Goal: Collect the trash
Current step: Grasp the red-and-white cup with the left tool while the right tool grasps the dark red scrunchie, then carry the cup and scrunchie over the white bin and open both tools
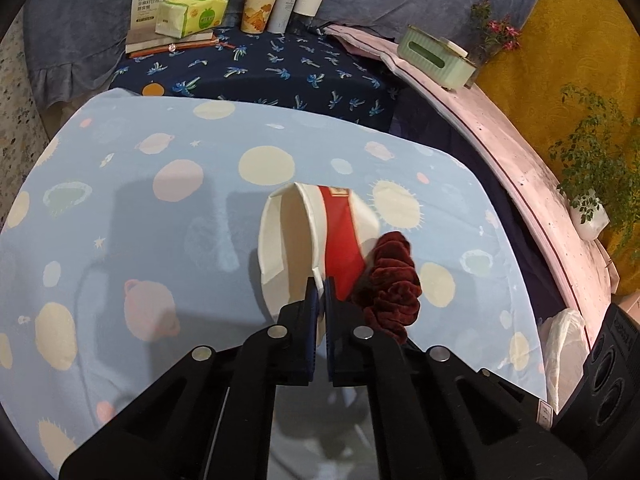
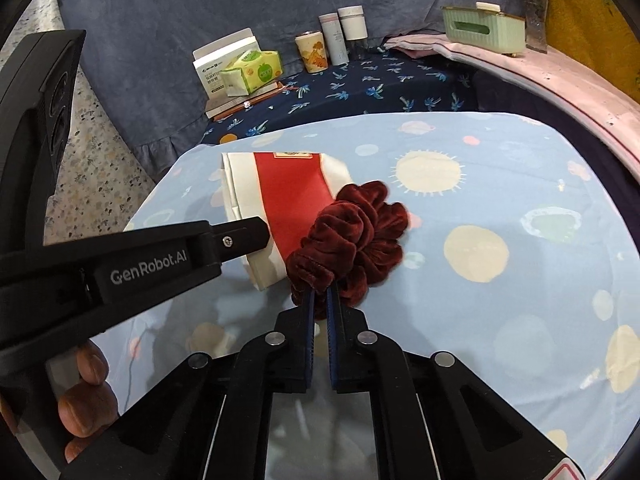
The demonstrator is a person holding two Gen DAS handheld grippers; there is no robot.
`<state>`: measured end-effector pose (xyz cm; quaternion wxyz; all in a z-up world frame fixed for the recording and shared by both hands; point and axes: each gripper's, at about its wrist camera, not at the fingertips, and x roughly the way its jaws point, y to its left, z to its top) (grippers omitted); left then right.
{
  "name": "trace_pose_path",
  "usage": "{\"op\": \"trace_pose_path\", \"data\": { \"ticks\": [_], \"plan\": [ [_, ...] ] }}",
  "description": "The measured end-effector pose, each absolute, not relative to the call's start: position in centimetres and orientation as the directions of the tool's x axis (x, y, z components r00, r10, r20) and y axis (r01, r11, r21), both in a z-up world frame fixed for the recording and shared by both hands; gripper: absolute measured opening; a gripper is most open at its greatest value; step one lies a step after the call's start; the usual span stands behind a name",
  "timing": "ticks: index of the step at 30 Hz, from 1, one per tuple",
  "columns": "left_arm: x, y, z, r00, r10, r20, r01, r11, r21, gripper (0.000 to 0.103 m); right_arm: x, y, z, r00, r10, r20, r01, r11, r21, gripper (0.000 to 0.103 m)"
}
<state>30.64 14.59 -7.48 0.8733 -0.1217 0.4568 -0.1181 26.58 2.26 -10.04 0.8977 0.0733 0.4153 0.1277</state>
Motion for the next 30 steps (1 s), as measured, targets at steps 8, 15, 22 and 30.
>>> {"op": "trace_pose_path", "data": {
  "ticks": [8, 15, 22, 30],
  "plan": [
    [27.1, 11.3, -4.0, 0.581, -0.336, -0.742, 0.145, 0.939, -0.312, 0.003, 23.1, -1.5, -7.2, 0.670, 0.271, -0.691, -0.127, 0.959, 0.253, 0.004],
    [23.6, 7.5, -0.1, 0.608, -0.360, -0.708, 0.209, 0.932, -0.295, 0.003, 19.4, -5.8, -3.7, 0.730, 0.245, -0.638, -0.087, 0.959, 0.270, 0.004],
    [20.4, 2.8, 2.8, 0.615, -0.397, -0.682, 0.281, 0.918, -0.280, 0.003, 15.5, -10.7, -0.1, 0.792, 0.198, -0.578, -0.035, 0.959, 0.281, 0.004],
    [17.3, -3.3, 4.5, 0.594, -0.446, -0.670, 0.371, 0.890, -0.263, 0.003, 11.8, -16.9, 2.7, 0.844, 0.118, -0.523, 0.051, 0.953, 0.298, 0.004]
  ]
}}
